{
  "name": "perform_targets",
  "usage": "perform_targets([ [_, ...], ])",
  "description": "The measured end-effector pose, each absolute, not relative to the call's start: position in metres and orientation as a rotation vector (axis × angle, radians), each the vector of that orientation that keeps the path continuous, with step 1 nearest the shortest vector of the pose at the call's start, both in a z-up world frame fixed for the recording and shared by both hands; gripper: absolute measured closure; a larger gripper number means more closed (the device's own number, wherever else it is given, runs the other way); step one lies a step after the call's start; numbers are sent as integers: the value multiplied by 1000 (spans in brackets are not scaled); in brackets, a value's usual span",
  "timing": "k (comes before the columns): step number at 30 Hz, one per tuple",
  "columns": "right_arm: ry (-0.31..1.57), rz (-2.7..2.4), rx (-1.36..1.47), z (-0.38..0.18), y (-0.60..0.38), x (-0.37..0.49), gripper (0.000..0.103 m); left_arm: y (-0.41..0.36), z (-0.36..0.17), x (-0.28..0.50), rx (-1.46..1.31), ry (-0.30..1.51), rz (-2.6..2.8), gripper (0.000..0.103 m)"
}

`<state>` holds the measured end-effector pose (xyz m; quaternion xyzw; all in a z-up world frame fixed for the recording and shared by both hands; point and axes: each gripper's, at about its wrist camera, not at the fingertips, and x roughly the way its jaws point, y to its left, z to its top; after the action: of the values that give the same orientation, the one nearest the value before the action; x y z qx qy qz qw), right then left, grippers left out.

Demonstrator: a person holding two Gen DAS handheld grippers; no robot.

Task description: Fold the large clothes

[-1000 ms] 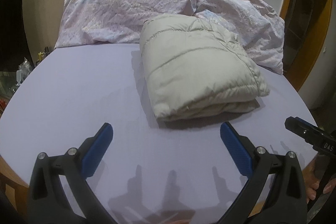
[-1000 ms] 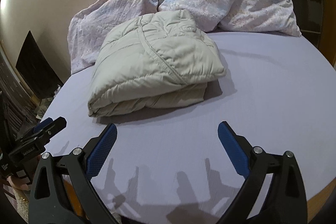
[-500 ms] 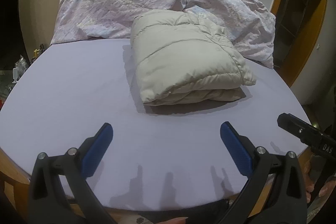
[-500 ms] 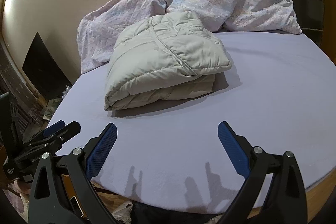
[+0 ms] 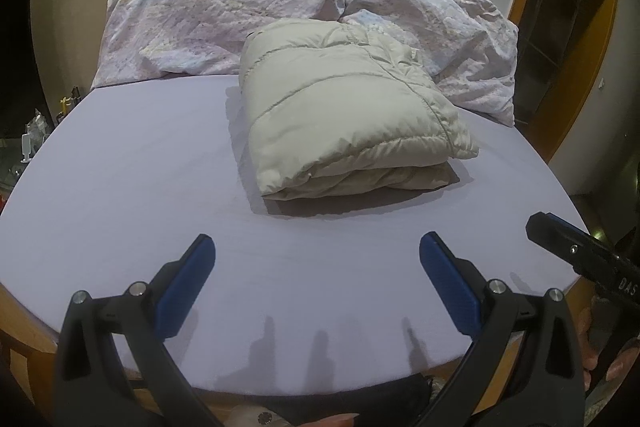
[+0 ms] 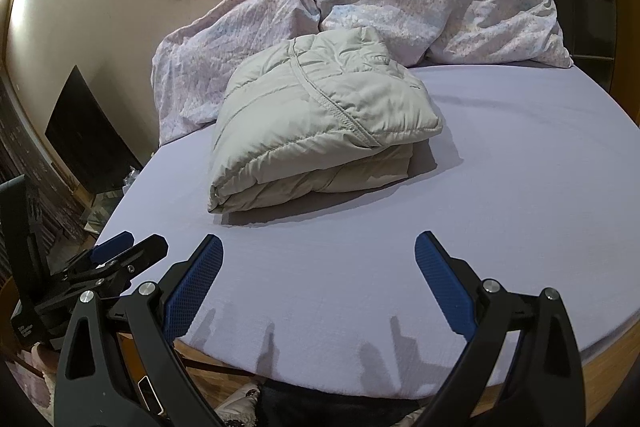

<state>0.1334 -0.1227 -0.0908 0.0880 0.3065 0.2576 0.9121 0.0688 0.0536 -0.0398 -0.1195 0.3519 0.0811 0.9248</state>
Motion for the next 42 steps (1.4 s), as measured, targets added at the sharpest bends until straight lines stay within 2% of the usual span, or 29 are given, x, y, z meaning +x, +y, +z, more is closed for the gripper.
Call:
perform_targets([
  [42,626,535,182,-85,-122,134,5,49,-39,72,-247,739,121,2],
])
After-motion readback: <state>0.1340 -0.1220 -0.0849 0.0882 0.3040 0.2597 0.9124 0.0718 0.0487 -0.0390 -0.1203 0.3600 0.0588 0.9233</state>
